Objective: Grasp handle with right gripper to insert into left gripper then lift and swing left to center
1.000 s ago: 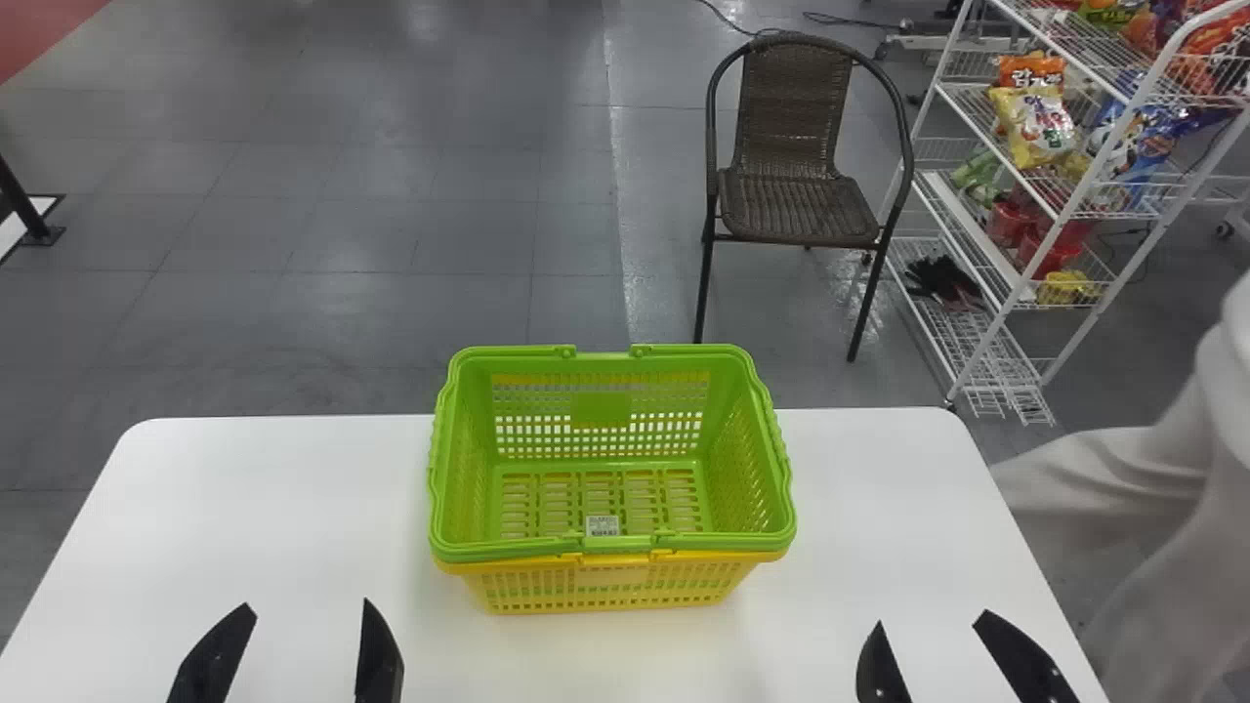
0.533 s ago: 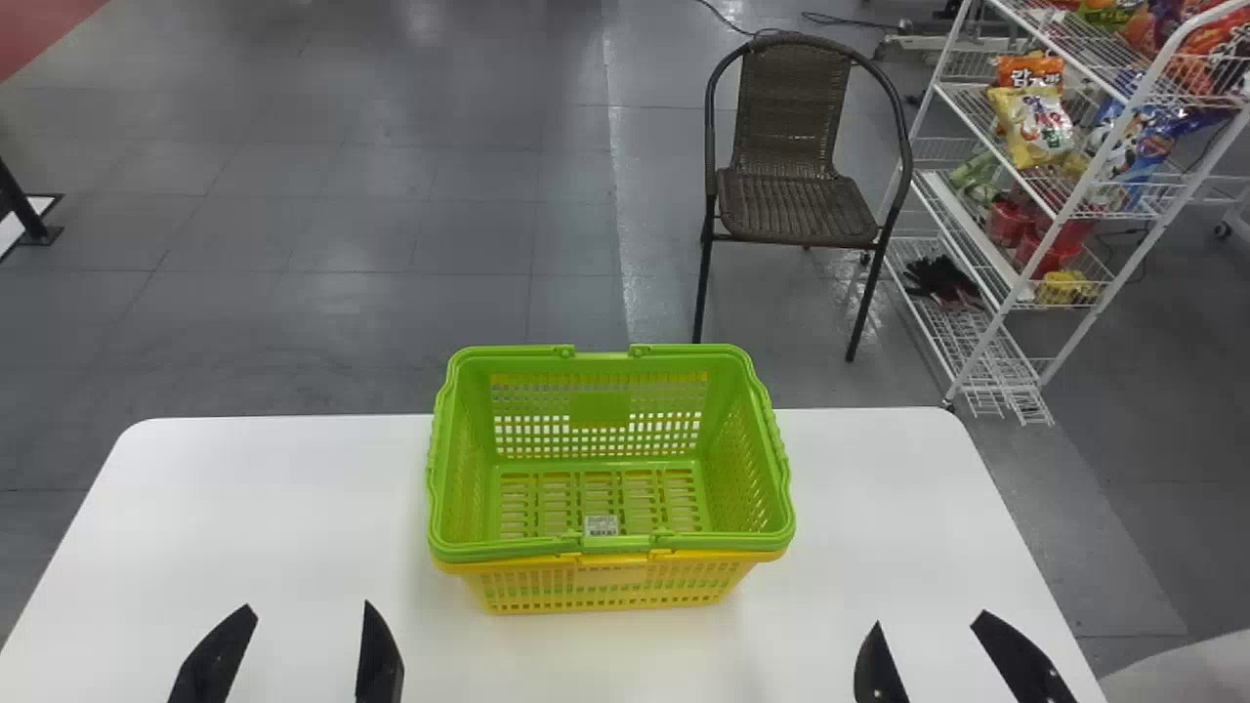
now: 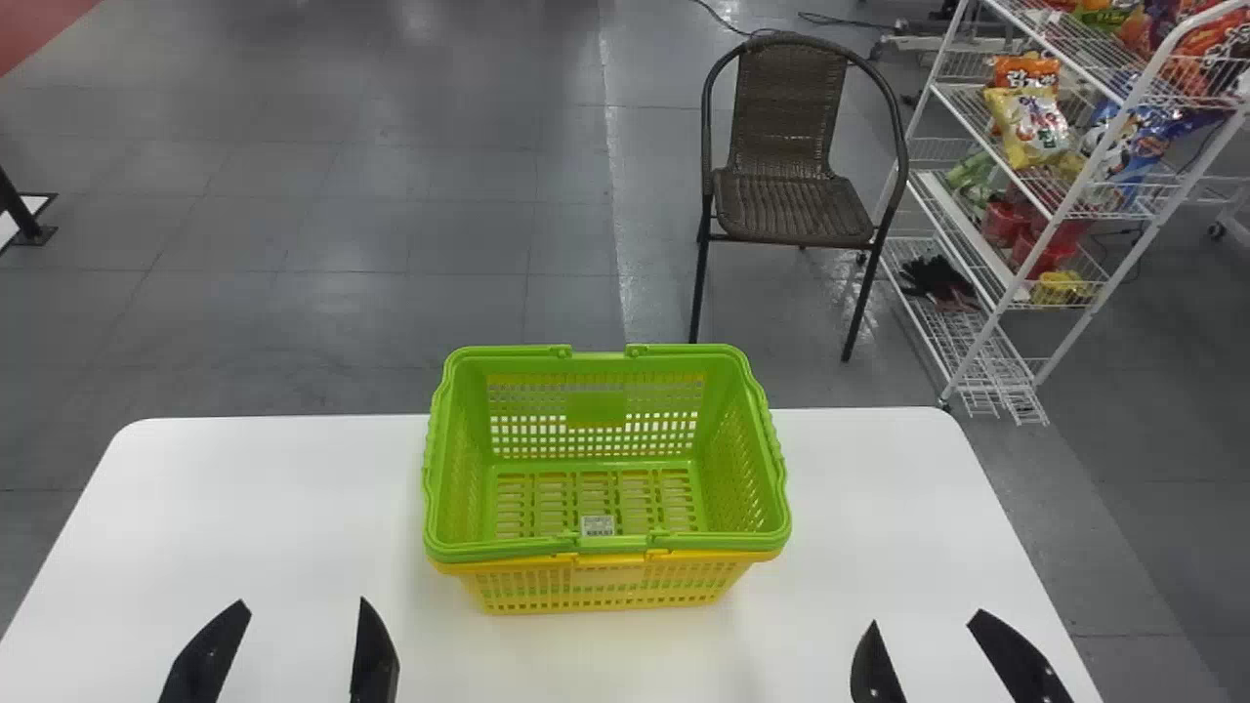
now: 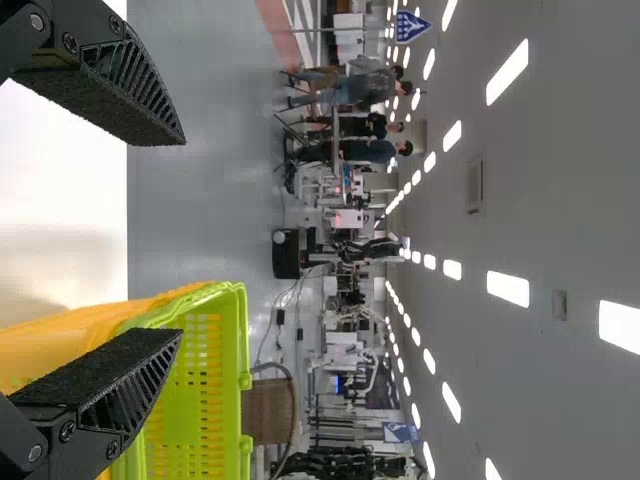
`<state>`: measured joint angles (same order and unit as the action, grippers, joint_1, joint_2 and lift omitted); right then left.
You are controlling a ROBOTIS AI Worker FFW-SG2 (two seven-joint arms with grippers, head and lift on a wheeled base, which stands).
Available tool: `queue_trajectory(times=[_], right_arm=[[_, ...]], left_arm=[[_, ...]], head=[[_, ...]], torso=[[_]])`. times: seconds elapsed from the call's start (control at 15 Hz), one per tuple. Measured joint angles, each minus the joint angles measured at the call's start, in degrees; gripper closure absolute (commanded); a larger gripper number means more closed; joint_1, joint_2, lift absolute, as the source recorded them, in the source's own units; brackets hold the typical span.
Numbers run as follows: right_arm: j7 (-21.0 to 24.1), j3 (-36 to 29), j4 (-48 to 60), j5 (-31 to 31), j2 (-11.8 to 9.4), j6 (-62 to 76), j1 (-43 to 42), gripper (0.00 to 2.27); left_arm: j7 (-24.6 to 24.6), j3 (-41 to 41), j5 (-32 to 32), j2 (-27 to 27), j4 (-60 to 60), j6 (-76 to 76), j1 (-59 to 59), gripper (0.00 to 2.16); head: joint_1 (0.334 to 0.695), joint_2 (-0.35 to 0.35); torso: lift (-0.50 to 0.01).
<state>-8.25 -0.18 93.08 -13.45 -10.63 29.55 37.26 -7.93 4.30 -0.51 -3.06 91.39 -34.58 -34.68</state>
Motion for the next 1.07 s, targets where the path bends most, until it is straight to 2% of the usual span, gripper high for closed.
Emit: queue_trajectory(times=[0.27,0.67,0.87,1.07], right_arm=[[-0.06,0.19,-0.06,0.08,0.00,-0.19,-0.10,0.07],[-0.09,0.62,-0.54,0.51,0.00,-1.26,-0.42,0.07],[-0.09,0.74,-0.65,0.85,0.03,-2.74,-0.44,0.07],[-0.10,0.72,-0.74,0.88,0.09,-2.97,-0.44,0.07]], left_arm=[[-0.08,-0.11,0.07,-0.01,0.16,-0.83,0.45,0.14],[6.17,-2.89,0.60,-0.11,2.80,6.49,4.05,0.14],[14.10,-5.45,4.52,-0.17,6.24,15.49,7.62,0.14],[16.98,-6.69,7.11,-0.36,7.43,25.07,12.48,0.15]], head=[[0.695,-0.061],[0.695,-0.045],[0.695,-0.036],[0.695,-0.025]], torso=[[0.000],[0.000],[0.000],[0.000]])
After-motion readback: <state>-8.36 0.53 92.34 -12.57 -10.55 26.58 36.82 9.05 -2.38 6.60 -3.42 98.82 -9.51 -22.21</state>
